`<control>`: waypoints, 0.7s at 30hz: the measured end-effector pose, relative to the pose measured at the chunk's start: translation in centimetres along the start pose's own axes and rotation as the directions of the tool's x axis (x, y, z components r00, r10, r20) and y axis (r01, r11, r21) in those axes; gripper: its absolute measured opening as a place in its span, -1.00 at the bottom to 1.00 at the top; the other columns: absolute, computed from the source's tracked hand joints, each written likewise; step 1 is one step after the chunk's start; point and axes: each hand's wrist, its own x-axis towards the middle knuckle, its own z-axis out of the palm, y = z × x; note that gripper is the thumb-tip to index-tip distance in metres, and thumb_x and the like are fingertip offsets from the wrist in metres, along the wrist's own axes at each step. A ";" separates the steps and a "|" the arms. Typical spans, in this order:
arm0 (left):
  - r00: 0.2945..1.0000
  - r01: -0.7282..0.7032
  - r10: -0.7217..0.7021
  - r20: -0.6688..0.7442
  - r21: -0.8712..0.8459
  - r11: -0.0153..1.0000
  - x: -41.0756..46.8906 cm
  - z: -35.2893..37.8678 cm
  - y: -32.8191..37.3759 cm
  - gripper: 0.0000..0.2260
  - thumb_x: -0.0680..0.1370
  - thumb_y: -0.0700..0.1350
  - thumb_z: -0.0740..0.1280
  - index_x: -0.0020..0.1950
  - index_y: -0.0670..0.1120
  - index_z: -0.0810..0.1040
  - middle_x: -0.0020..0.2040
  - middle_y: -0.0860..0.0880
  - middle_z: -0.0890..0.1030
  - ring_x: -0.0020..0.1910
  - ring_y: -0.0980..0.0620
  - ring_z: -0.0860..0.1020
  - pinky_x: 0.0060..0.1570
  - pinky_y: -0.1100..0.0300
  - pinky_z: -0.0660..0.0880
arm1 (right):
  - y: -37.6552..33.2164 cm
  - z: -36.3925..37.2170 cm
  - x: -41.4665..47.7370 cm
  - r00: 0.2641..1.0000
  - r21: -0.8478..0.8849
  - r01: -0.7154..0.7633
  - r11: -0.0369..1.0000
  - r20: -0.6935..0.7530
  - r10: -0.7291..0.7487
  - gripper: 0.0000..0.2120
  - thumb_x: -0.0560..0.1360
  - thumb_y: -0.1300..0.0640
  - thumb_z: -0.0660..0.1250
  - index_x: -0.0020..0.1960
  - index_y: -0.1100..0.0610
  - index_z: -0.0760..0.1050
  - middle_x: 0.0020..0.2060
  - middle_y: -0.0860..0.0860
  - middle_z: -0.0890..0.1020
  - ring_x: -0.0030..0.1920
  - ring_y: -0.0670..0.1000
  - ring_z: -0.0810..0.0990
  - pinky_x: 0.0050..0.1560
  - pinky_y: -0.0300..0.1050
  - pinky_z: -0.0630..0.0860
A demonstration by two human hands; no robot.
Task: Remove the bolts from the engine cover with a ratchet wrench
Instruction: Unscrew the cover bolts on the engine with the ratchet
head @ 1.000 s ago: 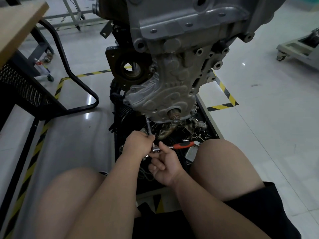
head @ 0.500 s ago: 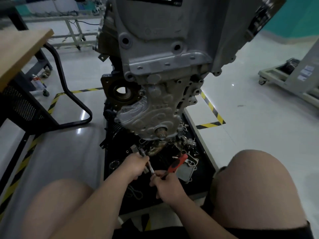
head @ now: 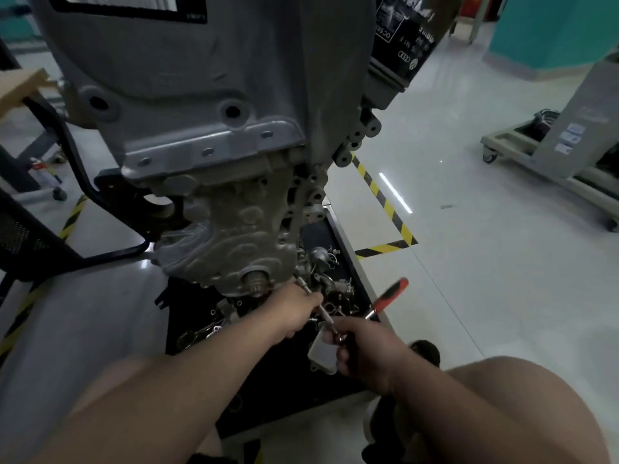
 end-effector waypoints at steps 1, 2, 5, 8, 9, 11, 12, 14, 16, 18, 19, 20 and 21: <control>1.000 -0.018 0.018 -0.012 0.036 0.999 0.8 0.1 -0.5 -0.72 0.61 -0.03 0.26 -0.28 -0.07 0.43 -0.48 -0.01 0.34 -0.58 0.05 0.28 -0.53 0.30 0.16 | 0.6 0.2 0.8 1.000 0.054 -0.017 0.998 0.006 0.017 -0.90 0.57 0.19 0.22 -0.11 0.13 0.47 -0.42 -0.01 0.57 -0.56 -0.10 0.34 -0.50 -0.28 0.29; 0.999 -0.028 0.030 -0.039 0.065 0.998 1.5 0.1 -0.8 -0.69 0.60 -0.01 0.26 -0.32 -0.09 0.45 -0.51 0.00 0.36 -0.57 0.05 0.30 -0.50 0.26 0.17 | 0.8 0.5 1.5 1.000 0.098 -0.027 0.995 0.008 0.027 -0.90 0.57 0.19 0.23 -0.10 0.11 0.47 -0.43 -0.01 0.57 -0.57 -0.10 0.35 -0.49 -0.28 0.32; 0.989 -0.055 0.067 -0.130 0.090 0.994 3.1 0.0 -0.5 -0.64 0.58 0.01 0.28 -0.39 -0.11 0.49 -0.57 0.04 0.39 -0.55 0.04 0.36 -0.49 0.24 0.19 | 0.0 1.2 3.0 1.000 0.185 -0.023 0.983 -0.008 0.024 -0.88 0.57 0.19 0.23 -0.12 0.11 0.51 -0.43 -0.02 0.57 -0.58 -0.11 0.36 -0.46 -0.27 0.37; 0.979 -0.086 0.107 -0.172 0.124 0.989 3.7 0.1 -0.4 -0.65 0.57 0.02 0.29 -0.37 -0.11 0.53 -0.55 0.05 0.43 -0.50 0.05 0.41 -0.47 0.23 0.22 | -0.2 1.4 3.6 1.000 0.208 -0.003 0.978 -0.028 0.009 -0.86 0.57 0.18 0.23 -0.13 0.12 0.53 -0.43 -0.02 0.56 -0.58 -0.11 0.37 -0.45 -0.25 0.37; 0.978 -0.098 0.119 -0.174 0.124 0.987 3.9 0.2 -0.5 -0.66 0.57 0.02 0.29 -0.34 -0.12 0.55 -0.53 0.03 0.46 -0.47 0.03 0.43 -0.46 0.22 0.25 | -0.2 1.5 3.8 0.999 0.208 -0.003 0.978 -0.032 0.010 -0.86 0.57 0.18 0.24 -0.12 0.12 0.53 -0.43 -0.02 0.56 -0.58 -0.11 0.37 -0.45 -0.26 0.37; 0.973 -0.123 0.146 -0.176 0.134 0.983 4.1 0.3 -0.7 -0.69 0.58 0.01 0.29 -0.23 -0.17 0.62 -0.39 -0.07 0.57 -0.34 -0.03 0.51 -0.36 0.18 0.31 | 0.0 1.4 3.9 0.999 0.215 0.006 0.977 -0.050 0.005 -0.87 0.57 0.19 0.25 -0.11 0.13 0.53 -0.44 -0.01 0.56 -0.58 -0.10 0.37 -0.47 -0.26 0.36; 0.970 -0.138 0.162 -0.182 0.137 0.981 4.1 0.4 -0.6 -0.69 0.58 0.01 0.28 -0.19 -0.18 0.64 -0.31 -0.13 0.61 -0.29 -0.04 0.53 -0.33 0.17 0.33 | 0.1 1.4 4.0 0.998 0.219 0.017 0.976 -0.057 -0.005 -0.88 0.57 0.19 0.24 -0.10 0.14 0.53 -0.44 -0.01 0.56 -0.57 -0.10 0.37 -0.48 -0.25 0.35; 0.960 -0.170 0.194 -0.204 0.130 0.977 4.0 0.9 -0.5 -0.68 0.59 -0.01 0.28 -0.15 -0.23 0.64 -0.24 -0.20 0.63 -0.26 -0.07 0.54 -0.30 0.14 0.35 | 0.1 1.4 3.9 0.998 0.231 0.034 0.972 -0.066 -0.019 -0.87 0.58 0.19 0.22 -0.08 0.15 0.53 -0.44 -0.01 0.55 -0.57 -0.09 0.35 -0.47 -0.24 0.32; 0.954 -0.175 0.193 -0.229 0.099 0.980 3.7 1.4 -0.4 -0.67 0.60 -0.01 0.26 -0.14 -0.24 0.64 -0.25 -0.18 0.63 -0.24 -0.09 0.55 -0.25 0.10 0.41 | 0.2 1.4 3.8 0.997 0.238 0.043 0.970 -0.075 -0.026 -0.86 0.58 0.20 0.21 -0.09 0.15 0.53 -0.44 -0.01 0.54 -0.56 -0.09 0.35 -0.46 -0.23 0.32; 0.955 -0.150 0.160 -0.250 0.059 0.987 3.5 1.8 -0.5 -0.67 0.60 -0.01 0.26 -0.15 -0.23 0.63 -0.32 -0.08 0.59 -0.28 -0.06 0.53 -0.24 0.10 0.42 | 0.3 1.5 3.6 0.996 0.233 0.056 0.971 -0.080 -0.038 -0.85 0.57 0.21 0.21 -0.10 0.16 0.54 -0.44 0.00 0.54 -0.56 -0.08 0.34 -0.46 -0.21 0.32; 0.956 -0.132 0.139 -0.257 0.043 0.990 3.4 1.9 -0.5 -0.67 0.60 0.00 0.25 -0.16 -0.22 0.63 -0.36 -0.05 0.57 -0.33 -0.02 0.51 -0.26 0.12 0.40 | 0.3 1.6 3.6 0.995 0.230 0.060 0.971 -0.085 -0.041 -0.84 0.57 0.21 0.22 -0.11 0.17 0.55 -0.44 0.00 0.54 -0.55 -0.08 0.34 -0.46 -0.21 0.32; 0.958 -0.118 0.122 -0.261 0.032 0.993 3.3 2.0 -0.6 -0.67 0.60 0.00 0.25 -0.17 -0.21 0.62 -0.37 -0.02 0.56 -0.36 0.01 0.49 -0.29 0.15 0.39 | 0.4 1.7 3.5 0.995 0.225 0.063 0.972 -0.091 -0.044 -0.84 0.56 0.22 0.23 -0.12 0.17 0.56 -0.44 0.01 0.54 -0.55 -0.08 0.34 -0.46 -0.21 0.32; 0.957 -0.111 0.115 -0.264 0.032 0.993 3.2 2.0 -0.7 -0.67 0.60 0.01 0.25 -0.18 -0.20 0.62 -0.38 -0.02 0.56 -0.37 0.03 0.49 -0.30 0.16 0.37 | 0.4 1.7 3.5 0.995 0.219 0.066 0.973 -0.094 -0.046 -0.84 0.56 0.22 0.23 -0.13 0.17 0.56 -0.44 0.01 0.55 -0.56 -0.08 0.34 -0.46 -0.21 0.32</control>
